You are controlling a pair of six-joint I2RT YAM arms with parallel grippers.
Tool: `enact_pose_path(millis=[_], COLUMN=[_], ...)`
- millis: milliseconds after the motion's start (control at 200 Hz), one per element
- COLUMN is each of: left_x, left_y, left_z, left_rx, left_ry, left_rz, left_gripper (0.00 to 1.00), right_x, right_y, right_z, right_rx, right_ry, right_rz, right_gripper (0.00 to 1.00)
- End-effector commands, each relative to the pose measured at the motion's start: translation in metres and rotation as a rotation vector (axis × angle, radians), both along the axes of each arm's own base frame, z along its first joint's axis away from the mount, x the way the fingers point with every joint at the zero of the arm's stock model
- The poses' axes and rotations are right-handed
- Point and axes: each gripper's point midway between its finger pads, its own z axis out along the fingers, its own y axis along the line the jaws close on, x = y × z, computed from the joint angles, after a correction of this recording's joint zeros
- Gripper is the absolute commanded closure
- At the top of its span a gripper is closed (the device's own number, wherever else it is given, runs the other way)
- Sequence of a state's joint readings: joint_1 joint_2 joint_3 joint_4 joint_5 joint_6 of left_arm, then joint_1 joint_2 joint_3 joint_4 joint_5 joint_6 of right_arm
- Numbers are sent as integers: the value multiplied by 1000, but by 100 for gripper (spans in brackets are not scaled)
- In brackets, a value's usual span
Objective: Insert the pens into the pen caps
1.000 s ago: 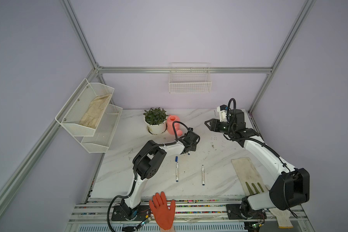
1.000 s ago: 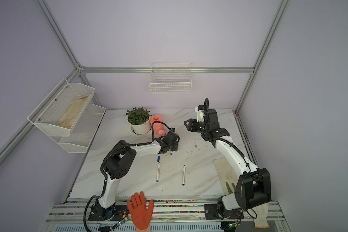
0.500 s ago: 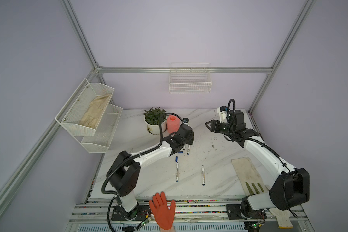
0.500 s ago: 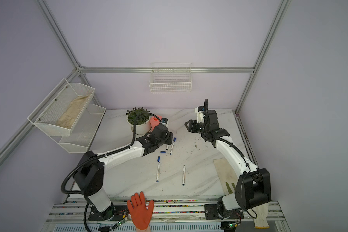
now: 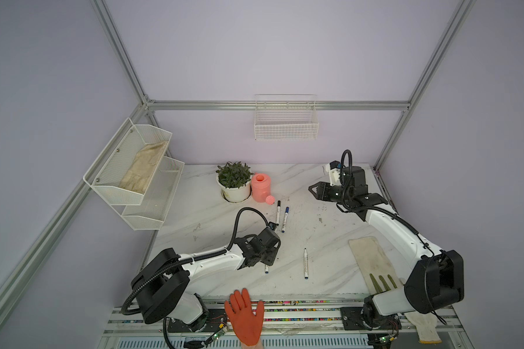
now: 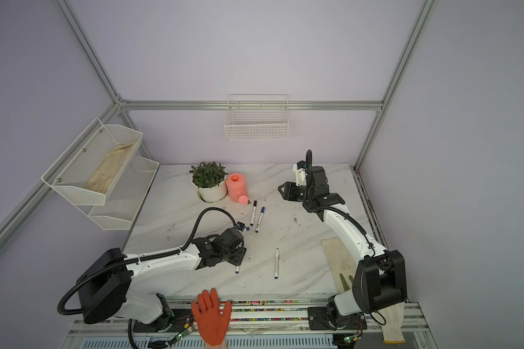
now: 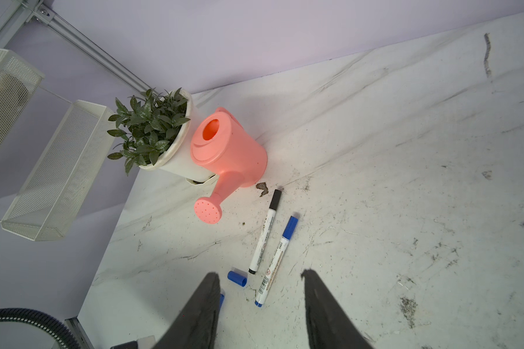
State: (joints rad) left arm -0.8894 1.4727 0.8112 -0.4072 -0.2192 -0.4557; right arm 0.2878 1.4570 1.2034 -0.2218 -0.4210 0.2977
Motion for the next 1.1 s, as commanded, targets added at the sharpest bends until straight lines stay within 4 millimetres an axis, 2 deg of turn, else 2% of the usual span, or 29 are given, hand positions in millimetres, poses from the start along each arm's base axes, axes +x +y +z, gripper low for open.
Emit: enact_pose_path(millis=[0,210,355,455,595,705,760,820,885,925,930,955,1095], left_x=[-11,-25,-32,-36,-33,-23,-12,9,35,51,53,61,99], left_y=[9,16,28,34,27,7,-7,-19,-25,-27,-27,-26,-27], left_z=[-16,-37,-51,-53,-43,-17,5,36,69,82,90,106,150], left_rx=[48,164,161,136,100,29,-37,-130,-266,-337,-357,-413,-585], left_ry=[74,249,388,427,397,323,249,133,21,-33,-52,-100,-278], left_rz=[19,45,111,138,76,-54,-107,-111,-73,-31,-28,-5,81], left_gripper=[42,55,74,84,98,100,100,100,100,100,100,100,100], right_x=[2,3,4,3,2,2,0,-6,-15,-22,-23,-28,-61], right_y=[-3,-3,-3,-4,-6,-7,-4,5,20,32,34,41,88], right_z=[-1,-2,-3,-3,-5,-4,-3,-4,-4,-2,-2,0,8], right_rx=[-22,-26,-32,-37,-45,-48,-52,-33,-23,-3,0,9,27], right_ry=[-1,-3,-2,-6,-4,-9,-18,-19,-26,-35,-35,-40,-70], right_rz=[-6,-6,-8,-9,-15,-17,9,50,120,175,182,217,422], right_gripper=[53,53,53,53,53,53,53,53,53,53,53,52,50])
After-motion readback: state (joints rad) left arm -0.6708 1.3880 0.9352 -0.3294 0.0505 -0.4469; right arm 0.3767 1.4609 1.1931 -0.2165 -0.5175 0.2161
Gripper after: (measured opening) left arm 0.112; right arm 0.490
